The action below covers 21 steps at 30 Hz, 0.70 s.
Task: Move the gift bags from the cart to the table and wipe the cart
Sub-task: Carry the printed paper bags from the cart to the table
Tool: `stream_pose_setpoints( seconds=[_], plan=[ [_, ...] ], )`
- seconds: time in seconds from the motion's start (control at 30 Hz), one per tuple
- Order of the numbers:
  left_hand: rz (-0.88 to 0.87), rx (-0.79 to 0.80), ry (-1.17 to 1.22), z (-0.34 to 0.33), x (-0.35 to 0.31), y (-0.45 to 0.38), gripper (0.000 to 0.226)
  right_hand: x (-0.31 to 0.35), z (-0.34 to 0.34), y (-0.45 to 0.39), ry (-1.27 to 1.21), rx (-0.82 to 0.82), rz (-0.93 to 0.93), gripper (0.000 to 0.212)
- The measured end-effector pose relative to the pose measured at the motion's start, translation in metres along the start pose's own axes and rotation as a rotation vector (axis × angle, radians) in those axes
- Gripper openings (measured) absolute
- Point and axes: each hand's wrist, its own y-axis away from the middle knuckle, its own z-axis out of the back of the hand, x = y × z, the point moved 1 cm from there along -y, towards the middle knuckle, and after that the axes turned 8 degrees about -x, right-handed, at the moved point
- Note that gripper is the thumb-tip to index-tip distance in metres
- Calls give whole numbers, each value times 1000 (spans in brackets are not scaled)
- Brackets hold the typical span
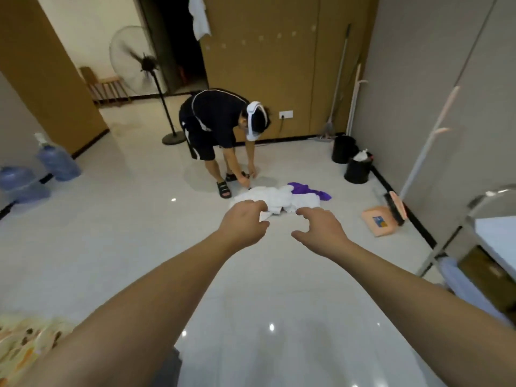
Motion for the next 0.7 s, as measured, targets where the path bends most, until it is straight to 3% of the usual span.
stream_pose_setpoints(
  seconds=[0.4, 0.57, 0.7],
  plan=[
    [-476, 239, 62, -135, -344, -62, 45, -291, 162, 85, 50, -208, -489, 62],
    [-727, 327, 76, -176, -443, -62, 40, -369, 197, 131, 55, -267, -695, 54],
    [-903, 381, 60, -206, -514, -73, 44, -414, 215, 161, 59, -336, -851, 60]
  ],
)
